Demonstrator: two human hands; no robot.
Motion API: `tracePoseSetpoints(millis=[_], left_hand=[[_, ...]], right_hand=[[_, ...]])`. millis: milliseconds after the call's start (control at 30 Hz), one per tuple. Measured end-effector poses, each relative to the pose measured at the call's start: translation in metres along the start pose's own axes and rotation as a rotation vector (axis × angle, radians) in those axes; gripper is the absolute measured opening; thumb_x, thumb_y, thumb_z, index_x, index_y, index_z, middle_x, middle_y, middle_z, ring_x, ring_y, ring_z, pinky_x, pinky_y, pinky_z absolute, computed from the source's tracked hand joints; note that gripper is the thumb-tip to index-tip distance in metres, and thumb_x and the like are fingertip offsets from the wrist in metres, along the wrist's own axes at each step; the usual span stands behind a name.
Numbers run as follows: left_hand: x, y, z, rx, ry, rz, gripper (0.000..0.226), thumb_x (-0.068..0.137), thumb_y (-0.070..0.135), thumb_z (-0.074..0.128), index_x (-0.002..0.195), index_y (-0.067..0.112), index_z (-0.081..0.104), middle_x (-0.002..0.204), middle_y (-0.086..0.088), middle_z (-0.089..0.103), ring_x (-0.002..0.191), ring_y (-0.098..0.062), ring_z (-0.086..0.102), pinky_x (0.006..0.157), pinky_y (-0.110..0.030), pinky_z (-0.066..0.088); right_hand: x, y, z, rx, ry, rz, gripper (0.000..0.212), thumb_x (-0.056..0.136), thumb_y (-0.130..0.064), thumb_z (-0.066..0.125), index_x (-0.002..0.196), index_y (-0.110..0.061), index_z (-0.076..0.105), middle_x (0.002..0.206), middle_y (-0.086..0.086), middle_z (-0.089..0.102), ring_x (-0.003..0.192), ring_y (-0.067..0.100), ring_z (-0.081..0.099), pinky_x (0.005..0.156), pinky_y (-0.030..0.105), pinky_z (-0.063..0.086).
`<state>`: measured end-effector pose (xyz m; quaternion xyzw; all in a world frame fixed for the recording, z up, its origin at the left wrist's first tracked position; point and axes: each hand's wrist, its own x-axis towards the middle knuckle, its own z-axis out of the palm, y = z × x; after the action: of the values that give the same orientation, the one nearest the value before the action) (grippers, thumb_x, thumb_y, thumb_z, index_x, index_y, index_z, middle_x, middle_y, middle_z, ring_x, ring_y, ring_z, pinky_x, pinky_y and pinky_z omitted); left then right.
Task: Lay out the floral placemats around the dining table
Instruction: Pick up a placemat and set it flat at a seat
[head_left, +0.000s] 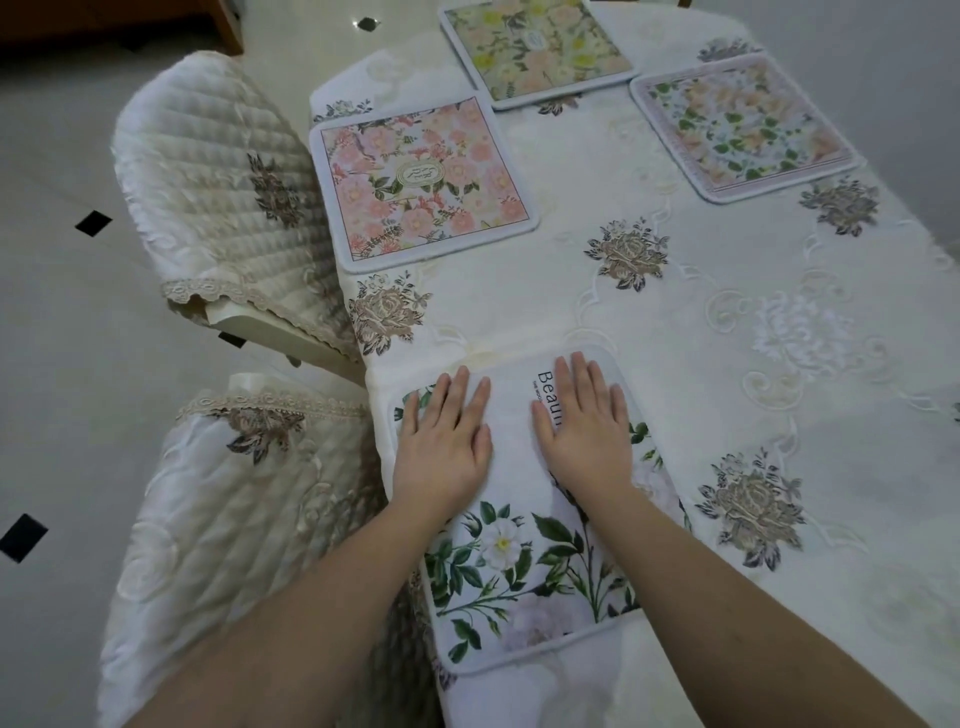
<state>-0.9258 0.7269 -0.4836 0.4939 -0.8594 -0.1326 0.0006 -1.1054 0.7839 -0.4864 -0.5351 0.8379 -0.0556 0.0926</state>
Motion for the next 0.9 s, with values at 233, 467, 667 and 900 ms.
tracePoseSetpoints(millis=[233,467,667,900], left_hand=[[-0.006,-0.007,-0.001,-0.005,-0.021,0.001,0.063,0.098,0.052,0.011,0.157,0.035,-0.002,0.166,0.004,-0.008,0.152,-0.012,-0.013,0.122,-0.042,-0.012],[-0.019,-0.026,-0.007,-0.006,-0.016,-0.004,0.063,0.099,0.052,0.015,0.158,0.034,0.001,0.167,0.004,-0.003,0.152,-0.013,-0.007,0.122,-0.04,-0.008],[-0.034,0.003,-0.01,-0.048,-0.026,-0.189,0.059,0.104,0.041,0.015,0.159,0.021,0.008,0.167,-0.001,0.0,0.153,-0.016,-0.004,0.121,-0.042,-0.009],[-0.116,0.056,0.016,-0.037,-0.036,-0.079,0.061,0.103,0.04,0.009,0.158,0.015,0.015,0.166,-0.004,0.006,0.153,-0.02,0.003,0.123,-0.04,-0.001]], right_hand=[[-0.019,0.053,-0.009,0.052,0.012,0.095,0.07,0.099,-0.056,0.017,0.158,-0.021,0.006,0.166,0.0,0.005,0.152,0.014,0.002,0.122,0.034,-0.002],[-0.037,0.084,-0.021,-0.004,-0.018,0.136,0.061,0.104,-0.041,0.021,0.157,-0.013,0.013,0.165,0.004,0.01,0.152,0.017,0.005,0.124,0.037,-0.001],[-0.072,0.033,-0.02,0.053,0.022,0.051,0.062,0.102,-0.039,0.005,0.157,-0.013,0.008,0.165,0.004,0.004,0.152,0.018,0.0,0.121,0.034,-0.004],[-0.13,-0.036,0.008,0.079,-0.072,-0.037,0.058,0.102,-0.031,0.02,0.156,-0.012,0.02,0.164,0.005,0.015,0.152,0.02,0.011,0.122,0.036,0.005]])
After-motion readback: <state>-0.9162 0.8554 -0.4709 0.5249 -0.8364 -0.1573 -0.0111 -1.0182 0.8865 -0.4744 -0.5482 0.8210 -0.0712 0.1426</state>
